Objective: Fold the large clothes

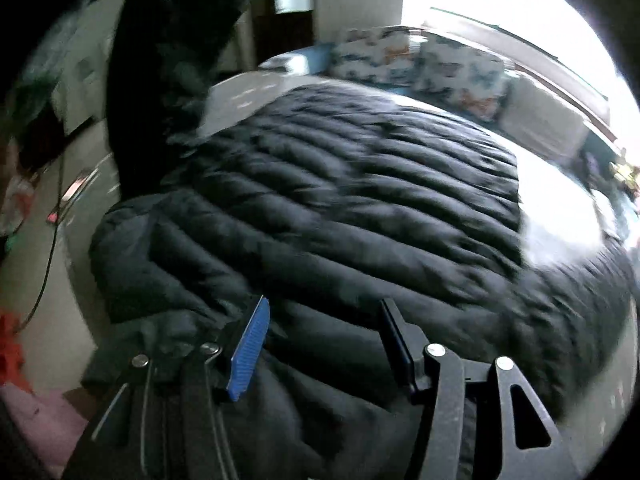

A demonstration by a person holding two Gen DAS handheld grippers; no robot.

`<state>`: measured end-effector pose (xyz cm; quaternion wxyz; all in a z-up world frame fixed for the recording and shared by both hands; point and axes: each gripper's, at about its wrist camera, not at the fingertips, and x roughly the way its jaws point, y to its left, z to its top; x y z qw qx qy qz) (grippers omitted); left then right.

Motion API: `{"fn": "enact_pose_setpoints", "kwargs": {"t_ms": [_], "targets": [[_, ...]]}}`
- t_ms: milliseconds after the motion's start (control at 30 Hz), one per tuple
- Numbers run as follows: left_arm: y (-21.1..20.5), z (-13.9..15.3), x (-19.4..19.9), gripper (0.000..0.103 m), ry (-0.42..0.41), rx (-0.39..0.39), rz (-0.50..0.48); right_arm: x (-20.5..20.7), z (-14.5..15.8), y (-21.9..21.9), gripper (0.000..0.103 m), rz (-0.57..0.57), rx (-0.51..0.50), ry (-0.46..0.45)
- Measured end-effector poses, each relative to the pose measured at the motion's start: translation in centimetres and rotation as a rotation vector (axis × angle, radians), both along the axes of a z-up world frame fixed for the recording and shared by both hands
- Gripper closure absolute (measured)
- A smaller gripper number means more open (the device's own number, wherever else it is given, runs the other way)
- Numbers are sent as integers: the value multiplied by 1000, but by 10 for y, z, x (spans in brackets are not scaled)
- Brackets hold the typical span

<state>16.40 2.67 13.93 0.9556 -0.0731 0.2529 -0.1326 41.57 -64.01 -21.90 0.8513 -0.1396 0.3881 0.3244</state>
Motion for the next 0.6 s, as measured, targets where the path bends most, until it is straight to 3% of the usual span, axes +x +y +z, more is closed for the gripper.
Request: {"fn": "enact_pose_setpoints", "kwargs": {"t_ms": [167, 267, 333, 367, 400, 467, 600], "targets": [[-111, -78, -29, 93, 136, 104, -201, 4, -3, -57, 42, -150, 39, 14], [-168, -150, -38, 92, 294, 153, -300, 3, -15, -80, 42, -215, 45, 35], [-203, -209, -39, 92, 442, 224, -345, 5, -20, -91, 42, -239, 46, 51], [-218, -224, -44, 92, 470, 258, -345, 5, -23, -98, 42, -254, 51, 61], [-227, -242, -51, 91, 469, 301, -342, 4, -23, -101, 42, -259, 55, 63], [-238, -249, -62, 88, 399, 376, -345, 3, -18, -108, 42, -273, 70, 55], [-237, -243, -53, 85, 398, 380, -361, 11, 13, -108, 42, -258, 181, 15]]}}
